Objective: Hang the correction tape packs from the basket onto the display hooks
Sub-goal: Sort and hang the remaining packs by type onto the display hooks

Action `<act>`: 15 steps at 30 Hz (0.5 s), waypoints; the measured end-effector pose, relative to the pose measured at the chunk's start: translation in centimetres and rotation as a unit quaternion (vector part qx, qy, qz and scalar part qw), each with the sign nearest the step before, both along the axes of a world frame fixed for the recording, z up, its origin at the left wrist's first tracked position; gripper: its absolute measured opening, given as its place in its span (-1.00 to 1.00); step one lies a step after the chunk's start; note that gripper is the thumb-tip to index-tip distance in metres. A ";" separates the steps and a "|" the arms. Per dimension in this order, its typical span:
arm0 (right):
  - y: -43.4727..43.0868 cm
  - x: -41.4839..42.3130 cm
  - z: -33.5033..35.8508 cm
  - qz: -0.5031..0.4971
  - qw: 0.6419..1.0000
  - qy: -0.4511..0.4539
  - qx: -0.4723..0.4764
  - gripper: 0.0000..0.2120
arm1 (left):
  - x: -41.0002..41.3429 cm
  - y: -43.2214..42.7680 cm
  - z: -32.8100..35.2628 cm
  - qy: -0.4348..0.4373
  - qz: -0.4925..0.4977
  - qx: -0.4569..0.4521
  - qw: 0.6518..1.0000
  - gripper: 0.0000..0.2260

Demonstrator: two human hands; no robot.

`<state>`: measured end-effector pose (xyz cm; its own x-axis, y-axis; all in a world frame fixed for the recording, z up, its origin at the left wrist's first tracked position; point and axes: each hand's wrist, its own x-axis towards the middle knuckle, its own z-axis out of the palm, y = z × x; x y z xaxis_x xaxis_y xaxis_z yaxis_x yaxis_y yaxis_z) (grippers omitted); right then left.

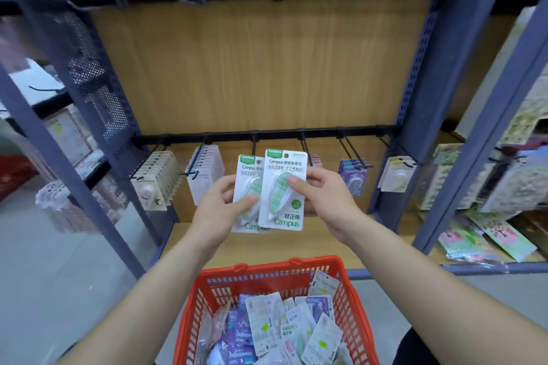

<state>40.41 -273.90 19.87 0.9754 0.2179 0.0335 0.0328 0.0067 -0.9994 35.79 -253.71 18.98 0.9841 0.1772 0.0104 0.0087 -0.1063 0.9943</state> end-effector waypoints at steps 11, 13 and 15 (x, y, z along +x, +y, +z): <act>5.4 3.3 10.3 0.007 0.999 -0.047 -0.005 -0.89 | 2.7 8.5 10.6 -0.077 0.129 -0.004 0.989 -0.74; 6.9 3.7 11.9 0.017 0.999 -0.051 -0.011 -0.89 | 3.1 10.7 12.2 -0.092 0.152 0.007 0.984 -0.73; 8.6 4.2 13.4 0.028 0.998 -0.057 -0.017 -0.88 | 3.6 13.1 14.0 -0.107 0.171 0.011 0.979 -0.73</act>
<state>44.58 -265.34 33.26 0.9521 0.2741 0.1353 0.1469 -0.0222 -0.9889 39.39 -240.59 32.96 0.8423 0.4933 0.2170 -0.1609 -0.1542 0.9749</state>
